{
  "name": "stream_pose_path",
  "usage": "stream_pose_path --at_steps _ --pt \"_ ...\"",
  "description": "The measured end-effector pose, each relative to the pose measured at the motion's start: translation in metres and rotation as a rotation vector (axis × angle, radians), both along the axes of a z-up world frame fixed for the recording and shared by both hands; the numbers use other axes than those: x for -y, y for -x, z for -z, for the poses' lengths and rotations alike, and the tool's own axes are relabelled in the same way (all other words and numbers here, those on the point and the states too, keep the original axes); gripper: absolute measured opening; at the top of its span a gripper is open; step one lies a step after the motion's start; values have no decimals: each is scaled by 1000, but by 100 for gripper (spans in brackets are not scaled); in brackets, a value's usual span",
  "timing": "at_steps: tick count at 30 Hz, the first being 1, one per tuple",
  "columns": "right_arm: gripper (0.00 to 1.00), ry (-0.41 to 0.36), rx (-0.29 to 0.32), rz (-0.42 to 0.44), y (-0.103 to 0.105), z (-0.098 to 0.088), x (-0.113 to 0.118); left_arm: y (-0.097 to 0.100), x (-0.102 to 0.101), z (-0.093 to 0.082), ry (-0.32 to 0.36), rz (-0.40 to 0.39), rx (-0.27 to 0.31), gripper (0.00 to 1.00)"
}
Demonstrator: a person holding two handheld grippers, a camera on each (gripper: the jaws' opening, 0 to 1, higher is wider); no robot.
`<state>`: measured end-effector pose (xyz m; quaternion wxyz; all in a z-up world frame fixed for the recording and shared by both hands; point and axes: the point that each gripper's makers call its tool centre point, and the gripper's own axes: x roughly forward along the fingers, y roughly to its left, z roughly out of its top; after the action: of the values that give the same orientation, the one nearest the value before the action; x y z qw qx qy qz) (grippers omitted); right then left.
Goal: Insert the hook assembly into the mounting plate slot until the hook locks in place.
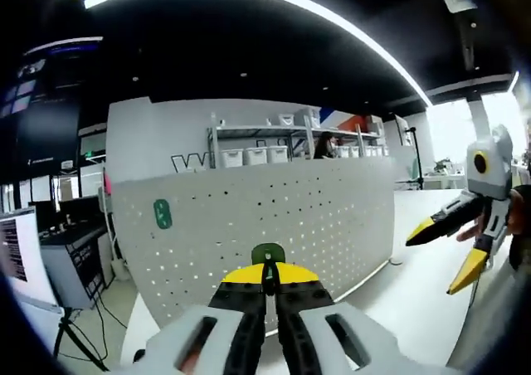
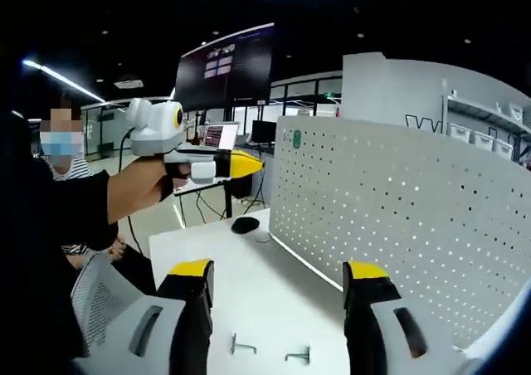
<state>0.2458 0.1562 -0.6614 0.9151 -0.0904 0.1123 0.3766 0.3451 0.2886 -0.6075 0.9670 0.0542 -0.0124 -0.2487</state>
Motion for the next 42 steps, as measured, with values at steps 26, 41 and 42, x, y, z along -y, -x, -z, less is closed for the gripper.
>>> stream_pose_path --at_steps 26,41,42 --pt "61 -7 -15 54 -9 11 21 -118 -23 -42 63 -220 131 2" --pt "60 -4 -27 59 -15 14 29 -134 -18 -35 45 -238 127 2" --pt "60 -3 -27 57 -15 14 28 -134 -17 -35 41 -237 130 2"
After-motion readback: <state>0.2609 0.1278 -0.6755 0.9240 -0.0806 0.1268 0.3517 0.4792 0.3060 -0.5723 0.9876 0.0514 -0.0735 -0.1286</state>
